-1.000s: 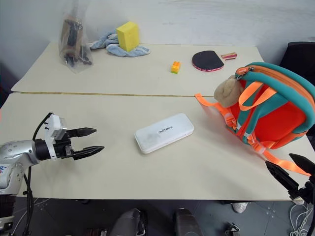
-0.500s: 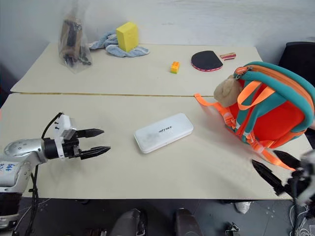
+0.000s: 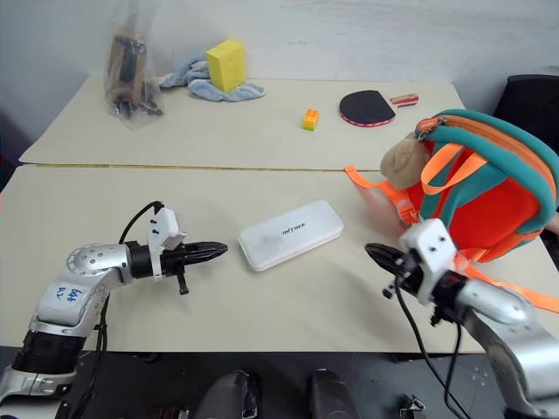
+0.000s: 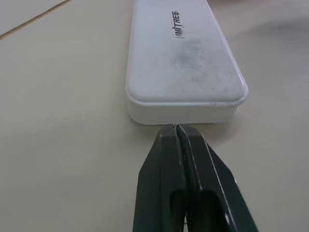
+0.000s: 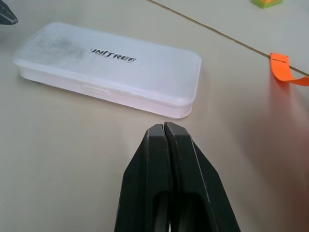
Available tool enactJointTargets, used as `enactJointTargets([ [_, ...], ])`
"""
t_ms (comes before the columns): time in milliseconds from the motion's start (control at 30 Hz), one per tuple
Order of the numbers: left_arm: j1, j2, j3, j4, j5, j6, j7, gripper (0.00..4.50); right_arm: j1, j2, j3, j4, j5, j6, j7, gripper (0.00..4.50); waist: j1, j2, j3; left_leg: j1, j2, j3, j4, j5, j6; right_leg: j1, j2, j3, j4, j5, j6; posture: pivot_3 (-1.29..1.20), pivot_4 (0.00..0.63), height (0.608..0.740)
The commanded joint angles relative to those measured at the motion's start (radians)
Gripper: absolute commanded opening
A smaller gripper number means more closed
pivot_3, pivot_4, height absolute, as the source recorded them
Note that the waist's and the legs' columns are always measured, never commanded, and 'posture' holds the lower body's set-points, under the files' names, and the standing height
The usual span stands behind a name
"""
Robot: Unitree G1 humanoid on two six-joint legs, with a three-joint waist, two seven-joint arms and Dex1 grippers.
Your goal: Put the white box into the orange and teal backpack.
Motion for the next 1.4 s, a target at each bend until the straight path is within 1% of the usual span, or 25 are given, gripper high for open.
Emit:
enactJointTargets([
  [33, -0.013, -0.01, -0.014, -0.015, 0.023, 0.027, 0.038, 0.06, -0.118, 0.03, 0.067, 0.111, -0.101, -0.032, -0.05, 0.0, -0.001, 0.0, 0.0, 0.0, 0.0, 0.0, 0.0, 0.0, 0.0, 0.0, 0.0, 0.0, 0.0, 0.0, 0.0, 0.0, 0.15, 0.74],
  [167, -0.03, -0.034, -0.037, -0.003, 0.043, 0.041, 0.062, 0.06, -0.25, 0.069, 0.152, 0.279, -0.214, -0.069, -0.077, 0.0, 0.002, 0.0, 0.0, 0.0, 0.0, 0.0, 0.001, 0.0, 0.0, -0.001, 0.0, 0.0, 0.001, 0.0, 0.0, 0.0, 0.15, 0.74],
  [300, -0.042, -0.053, -0.046, 0.003, 0.055, 0.05, 0.078, 0.06, -0.36, 0.126, 0.206, 0.444, -0.296, -0.103, -0.103, 0.0, 0.002, 0.0, 0.0, -0.001, 0.0, 0.0, 0.002, 0.0, 0.0, -0.001, 0.0, 0.0, 0.001, 0.0, 0.0, 0.0, 0.15, 0.74],
  [400, -0.053, -0.064, -0.047, 0.011, 0.057, 0.057, 0.089, 0.06, -0.415, 0.164, 0.235, 0.54, -0.328, -0.131, -0.088, 0.0, 0.002, 0.0, 0.0, -0.001, 0.0, 0.0, 0.003, 0.0, 0.0, -0.001, 0.0, 0.0, 0.002, 0.0, 0.0, 0.0, 0.15, 0.74],
  [533, -0.067, -0.072, -0.044, 0.028, 0.061, 0.057, 0.092, 0.06, -0.441, 0.185, 0.257, 0.604, -0.354, -0.164, -0.052, 0.0, 0.001, 0.0, 0.0, -0.001, 0.0, 0.0, 0.002, 0.0, 0.0, -0.002, 0.0, -0.001, 0.002, 0.0, 0.0, 0.0, 0.15, 0.74],
  [733, -0.086, -0.068, -0.041, 0.058, 0.069, 0.042, 0.089, 0.06, -0.377, 0.161, 0.261, 0.503, -0.328, -0.142, 0.044, 0.0, 0.001, 0.0, 0.0, -0.001, 0.0, 0.0, 0.003, 0.0, 0.0, -0.001, -0.001, -0.001, 0.002, 0.0, 0.0, 0.0, 0.15, 0.74],
  [900, -0.128, -0.07, -0.053, 0.112, 0.085, 0.011, 0.071, 0.06, -0.236, 0.117, 0.243, 0.296, -0.258, -0.096, 0.132, 0.0, 0.005, 0.0, 0.0, -0.001, 0.0, 0.0, 0.002, 0.0, 0.0, -0.001, 0.0, -0.002, 0.002, 0.0, 0.0, 0.0, 0.15, 0.74],
  [1100, -0.129, -0.042, -0.053, 0.179, 0.118, -0.04, 0.04, 0.06, -0.135, 0.089, 0.215, 0.134, -0.19, -0.013, 0.173, 0.0, 0.002, 0.0, 0.0, -0.001, 0.0, 0.0, 0.002, 0.0, 0.0, -0.001, 0.0, -0.001, 0.002, 0.0, 0.0, 0.0, 0.15, 0.74],
  [1200, -0.151, -0.035, -0.042, 0.23, 0.117, -0.043, 0.031, 0.06, -0.113, 0.077, 0.206, 0.114, -0.187, 0.004, 0.173, 0.0, 0.002, 0.0, 0.0, -0.001, 0.001, 0.0, 0.002, 0.0, 0.0, -0.001, 0.0, -0.001, 0.002, 0.0, 0.0, 0.0, 0.15, 0.74],
  [1267, -0.17, -0.03, -0.035, 0.269, 0.108, -0.015, 0.019, 0.06, -0.109, 0.069, 0.202, 0.126, -0.205, -0.002, 0.163, 0.0, 0.003, 0.0, 0.0, -0.001, 0.0, 0.0, 0.002, 0.0, 0.0, -0.001, 0.0, -0.002, 0.002, 0.0, 0.0, 0.0, 0.15, 0.74],
  [1400, -0.254, 0.025, -0.026, 0.4, 0.027, 0.229, -0.104, 0.88, -0.132, 0.044, 0.182, 0.192, -0.248, -0.034, 0.141, 0.0, 0.005, 0.0, 0.0, -0.001, 0.0, 0.0, 0.003, 0.0, 0.0, -0.001, 0.0, -0.002, 0.002, 0.0, 0.0, 0.0, 0.15, 0.74],
])
